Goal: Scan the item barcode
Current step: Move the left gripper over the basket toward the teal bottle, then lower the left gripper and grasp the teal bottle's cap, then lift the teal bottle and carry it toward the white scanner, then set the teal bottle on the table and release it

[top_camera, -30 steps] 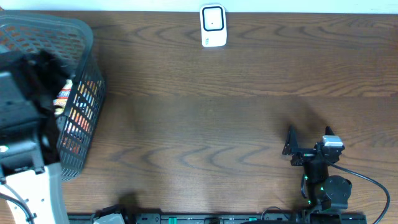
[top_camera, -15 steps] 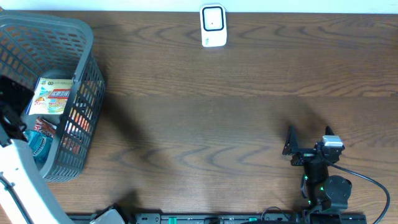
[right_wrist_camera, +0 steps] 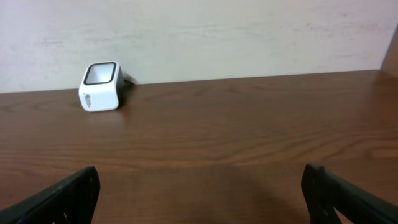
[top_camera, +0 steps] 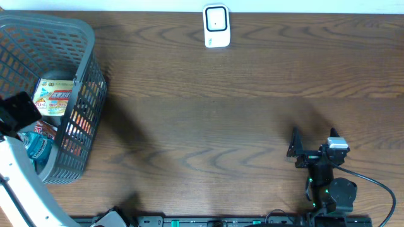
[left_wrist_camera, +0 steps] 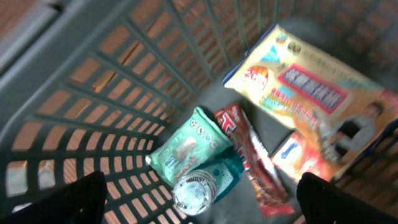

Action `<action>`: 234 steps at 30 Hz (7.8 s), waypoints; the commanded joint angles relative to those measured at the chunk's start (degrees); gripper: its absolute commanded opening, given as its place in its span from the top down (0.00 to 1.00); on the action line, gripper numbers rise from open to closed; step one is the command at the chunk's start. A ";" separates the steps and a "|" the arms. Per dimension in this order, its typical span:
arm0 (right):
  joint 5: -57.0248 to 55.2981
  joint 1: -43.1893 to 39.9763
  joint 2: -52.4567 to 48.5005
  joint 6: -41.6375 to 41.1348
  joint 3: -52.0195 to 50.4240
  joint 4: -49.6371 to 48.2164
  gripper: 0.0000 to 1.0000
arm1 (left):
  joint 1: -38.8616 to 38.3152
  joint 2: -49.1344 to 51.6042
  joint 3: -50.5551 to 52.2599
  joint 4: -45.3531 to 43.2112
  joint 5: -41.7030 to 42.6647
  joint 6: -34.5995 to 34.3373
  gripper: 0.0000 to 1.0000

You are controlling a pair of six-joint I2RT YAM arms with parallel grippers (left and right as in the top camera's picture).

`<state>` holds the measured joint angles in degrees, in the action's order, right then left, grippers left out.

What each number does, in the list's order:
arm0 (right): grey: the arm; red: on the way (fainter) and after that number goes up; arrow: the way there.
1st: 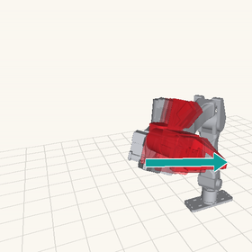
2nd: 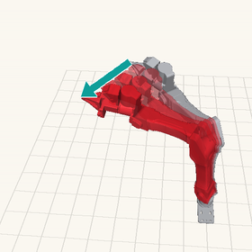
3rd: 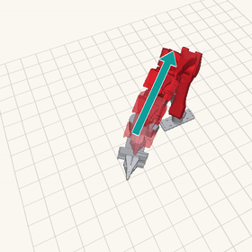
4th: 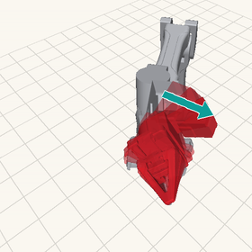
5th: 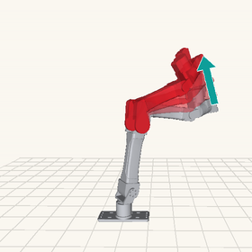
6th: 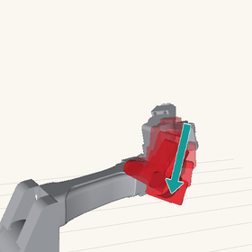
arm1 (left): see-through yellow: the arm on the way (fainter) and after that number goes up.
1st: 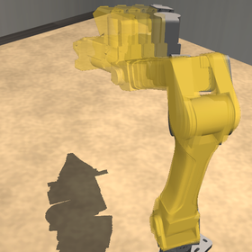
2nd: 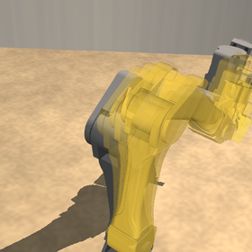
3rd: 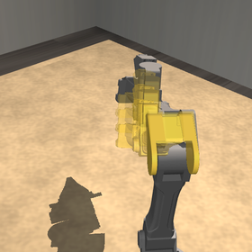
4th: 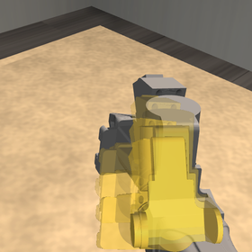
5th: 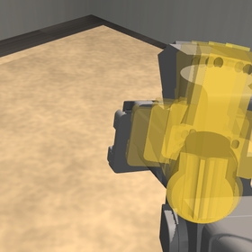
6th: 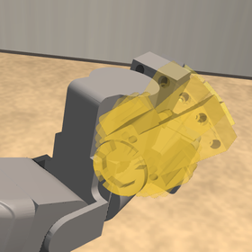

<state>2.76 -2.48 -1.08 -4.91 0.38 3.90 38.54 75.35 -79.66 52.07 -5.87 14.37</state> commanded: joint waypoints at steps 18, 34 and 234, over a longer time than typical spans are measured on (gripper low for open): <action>-0.28 0.33 0.04 0.70 -0.07 0.22 0.01 | 2.99 6.05 7.72 -5.66 2.86 14.43 0.02; -0.28 0.33 0.04 0.70 -0.07 0.22 0.01 | 7.54 8.24 7.89 -2.27 8.57 8.55 0.02; -0.28 0.33 0.04 0.70 -0.07 0.22 0.01 | -58.23 -23.37 3.34 -21.38 1.62 -7.37 0.02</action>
<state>2.76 -2.48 -1.08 -4.91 0.38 3.90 -19.73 55.27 -76.38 32.40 7.38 12.08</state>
